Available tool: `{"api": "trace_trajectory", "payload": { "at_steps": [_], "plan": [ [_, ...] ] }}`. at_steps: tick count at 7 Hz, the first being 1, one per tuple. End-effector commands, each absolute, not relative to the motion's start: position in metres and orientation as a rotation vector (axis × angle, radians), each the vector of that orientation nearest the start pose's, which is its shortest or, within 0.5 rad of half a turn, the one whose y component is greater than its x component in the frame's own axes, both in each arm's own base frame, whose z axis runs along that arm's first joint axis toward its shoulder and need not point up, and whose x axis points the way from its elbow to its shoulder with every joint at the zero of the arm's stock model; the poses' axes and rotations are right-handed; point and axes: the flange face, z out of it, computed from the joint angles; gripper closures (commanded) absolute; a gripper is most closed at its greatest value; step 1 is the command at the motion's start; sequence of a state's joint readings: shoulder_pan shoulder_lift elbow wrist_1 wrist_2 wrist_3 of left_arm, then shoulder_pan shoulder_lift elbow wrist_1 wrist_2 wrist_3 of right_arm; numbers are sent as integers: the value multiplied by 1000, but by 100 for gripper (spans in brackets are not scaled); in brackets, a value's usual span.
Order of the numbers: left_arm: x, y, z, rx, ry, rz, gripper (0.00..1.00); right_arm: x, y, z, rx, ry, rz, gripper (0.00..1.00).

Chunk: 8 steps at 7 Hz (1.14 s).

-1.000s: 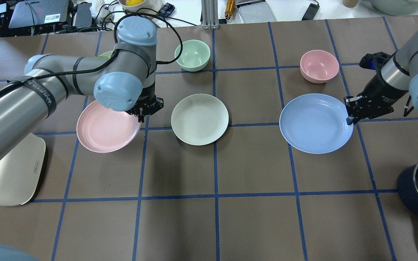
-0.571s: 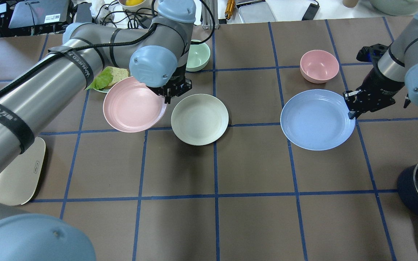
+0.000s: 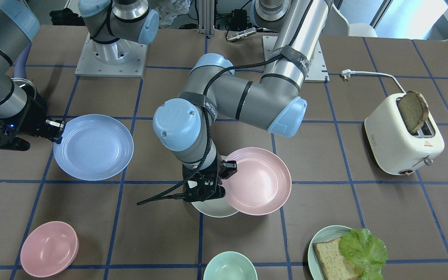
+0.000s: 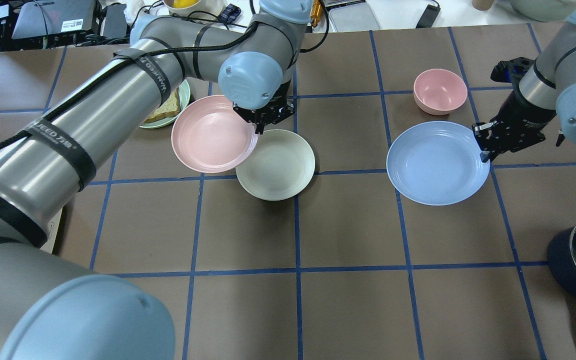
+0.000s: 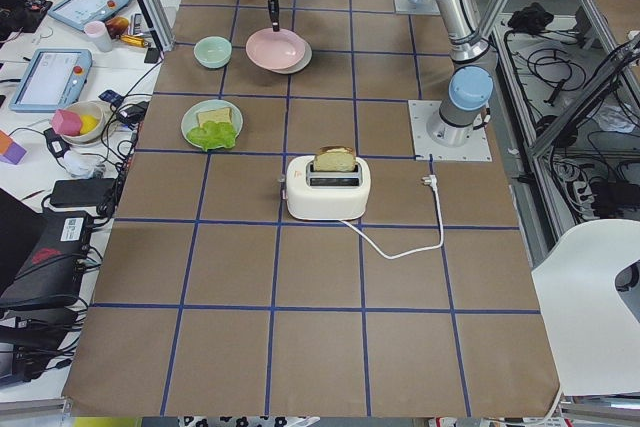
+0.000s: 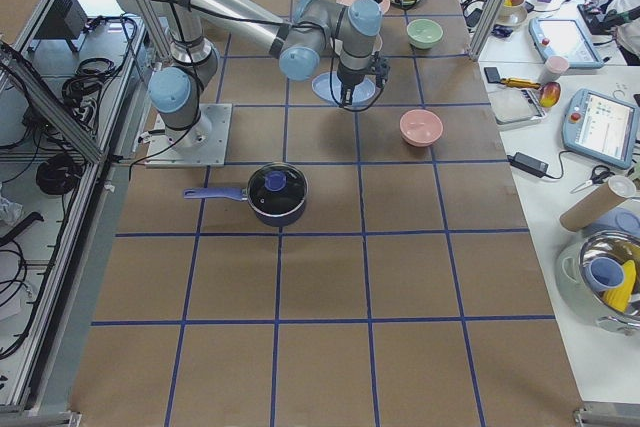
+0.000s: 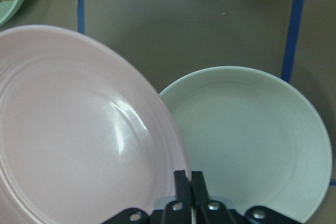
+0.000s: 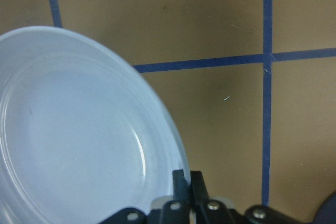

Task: Stack three plates with pink and blue
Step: 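Carry the pink plate with the left gripper over the cream plate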

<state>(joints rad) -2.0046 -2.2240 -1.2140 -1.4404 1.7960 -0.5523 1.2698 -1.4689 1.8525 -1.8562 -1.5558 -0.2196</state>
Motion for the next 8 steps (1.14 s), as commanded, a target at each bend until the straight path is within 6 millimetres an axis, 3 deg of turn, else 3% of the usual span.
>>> {"api": "trace_trajectory", "payload": {
  "at_steps": [1, 4, 5, 8],
  "plan": [
    [-441, -596, 257, -243, 2877, 69, 100, -18, -514, 330, 127, 3107, 144, 100],
    [-467, -594, 220, -278, 2858, 124, 100, -18, -514, 326, 136, 3106, 159, 100],
    [-474, -589, 215, -301, 2850, 125, 100, -18, -514, 326, 136, 3104, 158, 100],
    [-470, -592, 217, -309, 2848, 135, 100, -9, -514, 326, 126, 3126, 155, 100]
  ]
}}
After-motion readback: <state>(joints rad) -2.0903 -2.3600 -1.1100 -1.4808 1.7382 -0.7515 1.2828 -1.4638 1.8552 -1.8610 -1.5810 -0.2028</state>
